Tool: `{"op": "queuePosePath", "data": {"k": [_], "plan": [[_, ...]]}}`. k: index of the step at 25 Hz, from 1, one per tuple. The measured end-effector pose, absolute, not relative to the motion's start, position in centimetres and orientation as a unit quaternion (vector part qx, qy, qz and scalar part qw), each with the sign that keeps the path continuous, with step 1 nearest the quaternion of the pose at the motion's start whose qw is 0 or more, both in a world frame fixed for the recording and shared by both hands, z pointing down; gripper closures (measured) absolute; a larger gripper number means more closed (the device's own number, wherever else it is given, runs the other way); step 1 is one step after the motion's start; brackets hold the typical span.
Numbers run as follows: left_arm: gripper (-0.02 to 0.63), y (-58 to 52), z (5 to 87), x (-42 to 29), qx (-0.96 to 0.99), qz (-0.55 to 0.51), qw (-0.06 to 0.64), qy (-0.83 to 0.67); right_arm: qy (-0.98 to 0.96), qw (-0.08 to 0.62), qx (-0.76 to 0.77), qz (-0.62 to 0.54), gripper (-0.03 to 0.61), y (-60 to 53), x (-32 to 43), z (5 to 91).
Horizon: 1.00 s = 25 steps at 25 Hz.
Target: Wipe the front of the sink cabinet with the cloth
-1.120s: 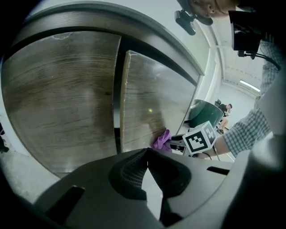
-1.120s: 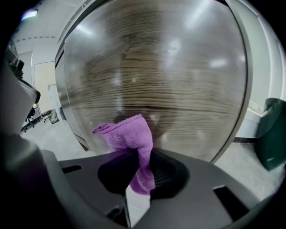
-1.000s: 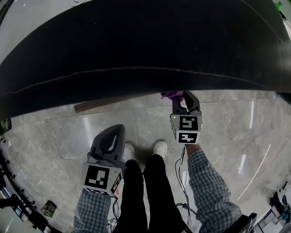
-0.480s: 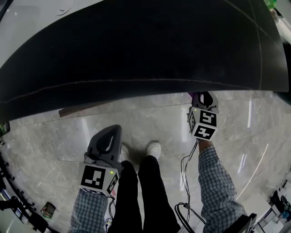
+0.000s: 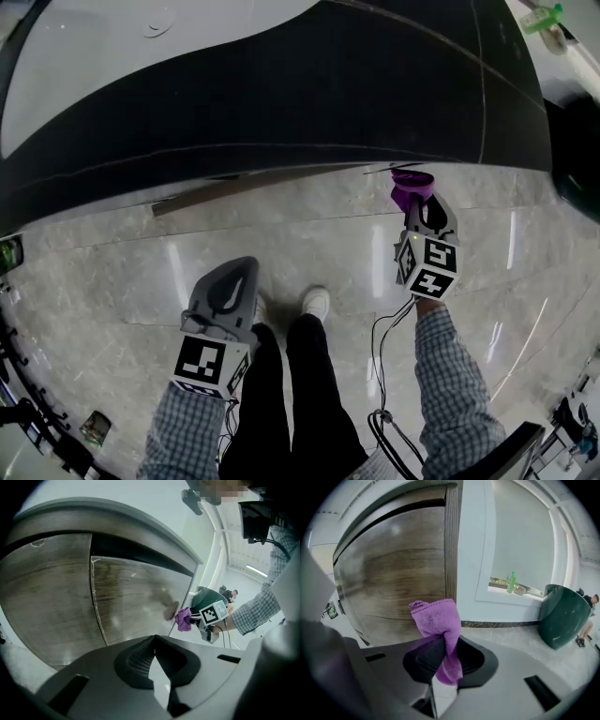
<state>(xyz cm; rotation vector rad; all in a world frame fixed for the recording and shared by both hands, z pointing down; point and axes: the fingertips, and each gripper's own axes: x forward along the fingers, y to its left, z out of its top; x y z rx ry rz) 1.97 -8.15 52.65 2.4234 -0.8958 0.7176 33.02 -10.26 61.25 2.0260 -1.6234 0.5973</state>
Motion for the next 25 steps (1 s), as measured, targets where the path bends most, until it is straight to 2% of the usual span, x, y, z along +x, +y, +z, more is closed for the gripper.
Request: {"op": "queuePosePath", "data": {"k": [6,17,25], "plan": [[0.603,-6.9,47.5,0.5,0.885,0.261,0.218,-0.317,-0.624,0.239,0.709,0.225,0.504,-7.8,27.4,55.2],[0.603,-6.8,36.2,-6.7,0.872,0.22,0.228,-0.374,-0.736,0.212,0.607,0.213,0.503,-5.6,9.6,40.7],[0.603,-4.4,29.6,-12.0,0.876,0.212,0.214,-0.377,-0.743,0.184,0.609,0.208,0.503,-2.7,3.3,32.4]]}}
